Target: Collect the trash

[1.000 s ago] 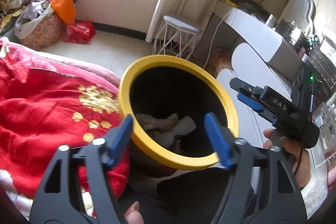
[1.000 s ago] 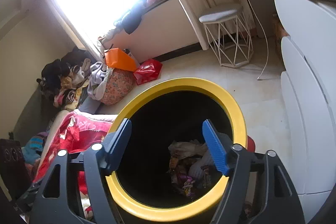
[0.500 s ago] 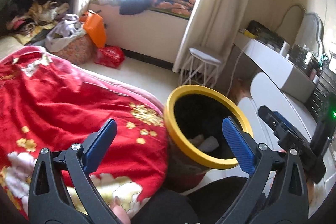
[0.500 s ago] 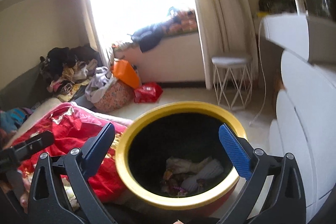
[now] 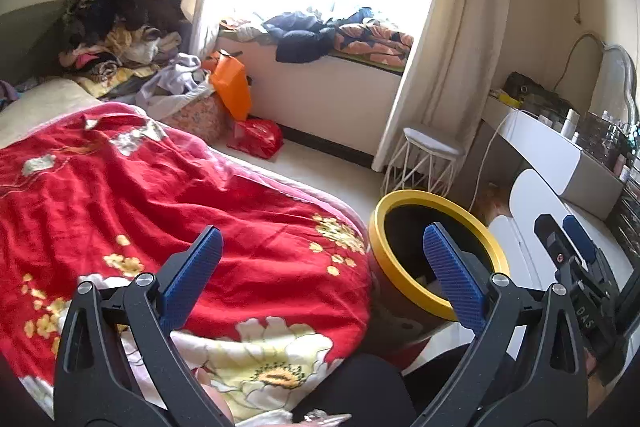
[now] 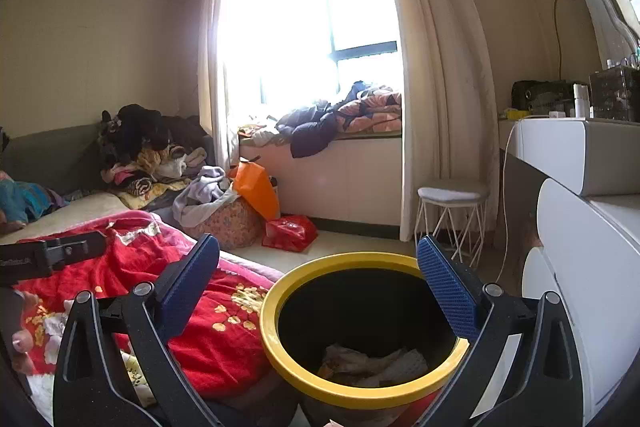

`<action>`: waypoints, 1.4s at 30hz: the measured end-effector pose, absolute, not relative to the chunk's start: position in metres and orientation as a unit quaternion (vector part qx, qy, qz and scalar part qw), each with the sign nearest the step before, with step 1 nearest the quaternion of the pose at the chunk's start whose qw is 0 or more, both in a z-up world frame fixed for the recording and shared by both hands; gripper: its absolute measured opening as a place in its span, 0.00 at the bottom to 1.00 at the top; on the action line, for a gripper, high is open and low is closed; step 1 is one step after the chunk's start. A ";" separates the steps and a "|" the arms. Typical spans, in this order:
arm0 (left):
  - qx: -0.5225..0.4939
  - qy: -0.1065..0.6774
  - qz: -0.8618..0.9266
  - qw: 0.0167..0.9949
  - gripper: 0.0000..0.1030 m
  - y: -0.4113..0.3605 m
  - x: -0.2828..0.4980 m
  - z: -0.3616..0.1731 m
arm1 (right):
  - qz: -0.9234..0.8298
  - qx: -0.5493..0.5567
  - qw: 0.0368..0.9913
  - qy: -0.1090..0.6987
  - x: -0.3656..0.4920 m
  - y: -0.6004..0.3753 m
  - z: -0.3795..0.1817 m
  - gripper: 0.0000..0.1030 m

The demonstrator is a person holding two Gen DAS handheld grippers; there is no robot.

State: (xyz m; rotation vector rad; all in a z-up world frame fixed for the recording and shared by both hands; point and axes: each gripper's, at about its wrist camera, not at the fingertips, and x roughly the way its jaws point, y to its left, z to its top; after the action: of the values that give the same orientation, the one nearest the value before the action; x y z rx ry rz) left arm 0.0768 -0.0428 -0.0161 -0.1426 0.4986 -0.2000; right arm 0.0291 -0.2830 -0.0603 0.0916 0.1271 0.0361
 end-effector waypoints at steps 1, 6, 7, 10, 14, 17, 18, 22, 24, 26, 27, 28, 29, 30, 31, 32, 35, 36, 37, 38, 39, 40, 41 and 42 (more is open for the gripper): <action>-0.067 0.246 -0.096 0.962 0.90 -0.042 0.076 -0.016 | 0.018 0.048 0.997 0.064 0.029 -0.284 -0.061 0.94; -0.054 0.242 -0.087 0.965 0.90 -0.042 0.071 -0.017 | 0.016 0.053 0.996 0.065 0.029 -0.286 -0.062 0.94; -0.053 0.241 -0.088 0.965 0.90 -0.043 0.071 -0.018 | 0.016 0.053 0.996 0.066 0.029 -0.285 -0.062 0.94; -0.049 0.238 -0.087 0.966 0.90 -0.045 0.069 -0.018 | 0.017 0.052 0.996 0.065 0.028 -0.284 -0.062 0.94; -0.050 0.237 -0.087 0.966 0.90 -0.044 0.068 -0.018 | 0.017 0.051 0.997 0.062 0.027 -0.283 -0.063 0.94; -0.049 0.236 -0.086 0.967 0.90 -0.044 0.068 -0.018 | 0.017 0.051 0.997 0.062 0.027 -0.283 -0.063 0.94; -0.050 0.236 -0.086 0.967 0.90 -0.044 0.068 -0.018 | 0.017 0.051 0.997 0.062 0.027 -0.283 -0.063 0.94; -0.049 0.234 -0.086 0.967 0.90 -0.045 0.067 -0.017 | 0.015 0.052 0.997 0.059 0.026 -0.282 -0.062 0.94; -0.049 0.234 -0.087 0.967 0.90 -0.047 0.066 -0.015 | 0.015 0.054 0.997 0.059 0.027 -0.283 -0.062 0.94; -0.049 0.233 -0.086 0.967 0.90 -0.047 0.067 -0.015 | 0.014 0.054 0.997 0.059 0.028 -0.283 -0.062 0.94; -0.049 0.233 -0.086 0.967 0.90 -0.047 0.067 -0.015 | 0.015 0.054 0.997 0.059 0.028 -0.283 -0.062 0.94; -0.049 0.233 -0.086 0.967 0.90 -0.047 0.067 -0.015 | 0.014 0.054 0.997 0.059 0.028 -0.283 -0.062 0.94; -0.049 0.233 -0.086 0.967 0.90 -0.047 0.067 -0.016 | 0.014 0.054 0.997 0.058 0.028 -0.283 -0.062 0.94; -0.049 0.233 -0.086 0.967 0.90 -0.047 0.067 -0.015 | 0.014 0.054 0.997 0.059 0.028 -0.284 -0.062 0.94; -0.049 0.234 -0.086 0.967 0.90 -0.047 0.067 -0.016 | 0.014 0.054 0.997 0.058 0.029 -0.283 -0.062 0.94; -0.049 0.234 -0.086 0.967 0.90 -0.047 0.067 -0.016 | 0.014 0.054 0.997 0.059 0.028 -0.284 -0.062 0.94; -0.049 0.233 -0.086 0.967 0.90 -0.047 0.066 -0.016 | 0.014 0.055 0.997 0.059 0.029 -0.284 -0.062 0.94; -0.049 0.233 -0.086 0.967 0.90 -0.046 0.067 -0.016 | 0.014 0.055 0.997 0.059 0.029 -0.285 -0.063 0.94; -0.049 0.233 -0.086 0.967 0.90 -0.047 0.067 -0.016 | 0.013 0.054 0.997 0.058 0.029 -0.284 -0.062 0.94; -0.049 0.233 -0.086 0.968 0.90 -0.047 0.066 -0.015 | 0.013 0.055 0.997 0.058 0.029 -0.285 -0.063 0.94; -0.049 0.232 -0.085 0.968 0.90 -0.047 0.066 -0.015 | 0.014 0.055 0.997 0.059 0.030 -0.284 -0.062 0.94; -0.048 0.232 -0.085 0.968 0.90 -0.048 0.066 -0.015 | 0.013 0.054 0.997 0.059 0.028 -0.285 -0.063 0.94; -0.049 0.233 -0.086 0.968 0.90 -0.047 0.066 -0.015 | 0.013 0.055 0.997 0.058 0.028 -0.286 -0.062 0.94; -0.049 0.233 -0.086 0.968 0.90 -0.047 0.066 -0.015 | 0.014 0.055 0.997 0.058 0.028 -0.286 -0.063 0.94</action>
State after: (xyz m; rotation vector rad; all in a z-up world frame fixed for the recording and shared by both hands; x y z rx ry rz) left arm 0.0663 -0.0467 -0.0154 -0.0990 0.4704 -0.1738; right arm 0.0282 -0.2857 -0.0626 0.1103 0.1169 0.0273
